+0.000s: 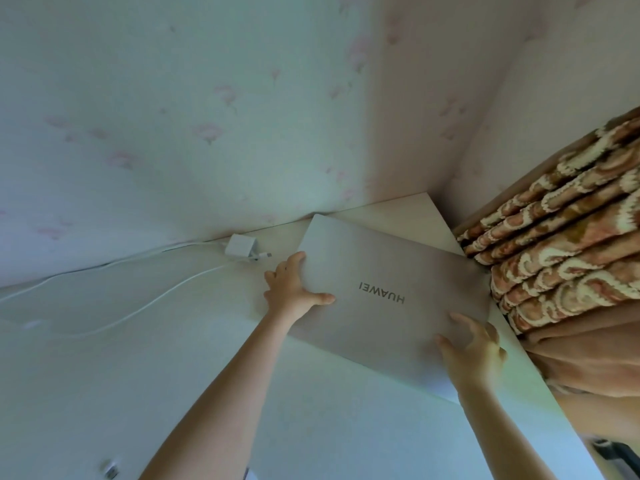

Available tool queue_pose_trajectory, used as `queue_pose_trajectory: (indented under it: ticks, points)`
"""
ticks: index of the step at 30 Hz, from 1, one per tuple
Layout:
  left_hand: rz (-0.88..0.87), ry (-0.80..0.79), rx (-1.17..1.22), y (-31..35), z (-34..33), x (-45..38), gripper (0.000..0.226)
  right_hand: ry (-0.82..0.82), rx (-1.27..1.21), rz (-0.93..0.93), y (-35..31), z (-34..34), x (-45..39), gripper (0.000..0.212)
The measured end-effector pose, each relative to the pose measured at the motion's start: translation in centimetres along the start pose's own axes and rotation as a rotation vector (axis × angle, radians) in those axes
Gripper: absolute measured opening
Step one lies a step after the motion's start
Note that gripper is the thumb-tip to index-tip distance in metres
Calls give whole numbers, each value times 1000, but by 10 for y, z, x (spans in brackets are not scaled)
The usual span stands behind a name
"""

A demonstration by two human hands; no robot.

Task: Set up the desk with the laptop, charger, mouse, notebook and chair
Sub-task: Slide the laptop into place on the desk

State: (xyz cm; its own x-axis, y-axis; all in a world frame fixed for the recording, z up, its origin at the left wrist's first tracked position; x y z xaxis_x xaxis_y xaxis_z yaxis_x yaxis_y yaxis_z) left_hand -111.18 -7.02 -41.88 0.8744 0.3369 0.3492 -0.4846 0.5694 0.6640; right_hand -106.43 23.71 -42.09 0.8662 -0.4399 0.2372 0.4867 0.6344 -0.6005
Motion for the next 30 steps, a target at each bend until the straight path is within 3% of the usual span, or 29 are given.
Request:
queue_pose_trajectory:
  ticks: [8,11,15,19,24,30]
  points:
    - [42,57,193,-1,11,14,100,17,-137,-13,-2,-1,8,44]
    - [80,79,324,-10,23,17,99,5,-345,-117,2,2,10,52]
    - [118,109,449,-29,42,24,71,-54,-679,-262,-1,13,12,64]
    - [111,54,620,-38,63,52,49,-159,-783,-339,-6,23,19,66]
    - [139,39,719,-65,89,81,75,-359,-826,-221,-25,33,29,59]
    - [181,22,704,-85,128,128,91,-520,-787,-48,-50,51,49,57]
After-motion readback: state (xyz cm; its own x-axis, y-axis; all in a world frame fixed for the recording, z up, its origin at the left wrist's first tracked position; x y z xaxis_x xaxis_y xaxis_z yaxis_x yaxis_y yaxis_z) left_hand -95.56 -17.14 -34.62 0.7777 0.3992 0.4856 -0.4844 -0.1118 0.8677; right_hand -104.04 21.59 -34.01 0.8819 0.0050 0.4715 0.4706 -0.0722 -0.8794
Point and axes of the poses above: each hand's wrist, its own x-axis away from the middle knuckle, its own z-axis out of the back of the hand, y = z × x, the point moved 3 cm from there along -x, towards the middle knuckle, and after that the axes turned 4 degrees about x, right-handed, at the moved point
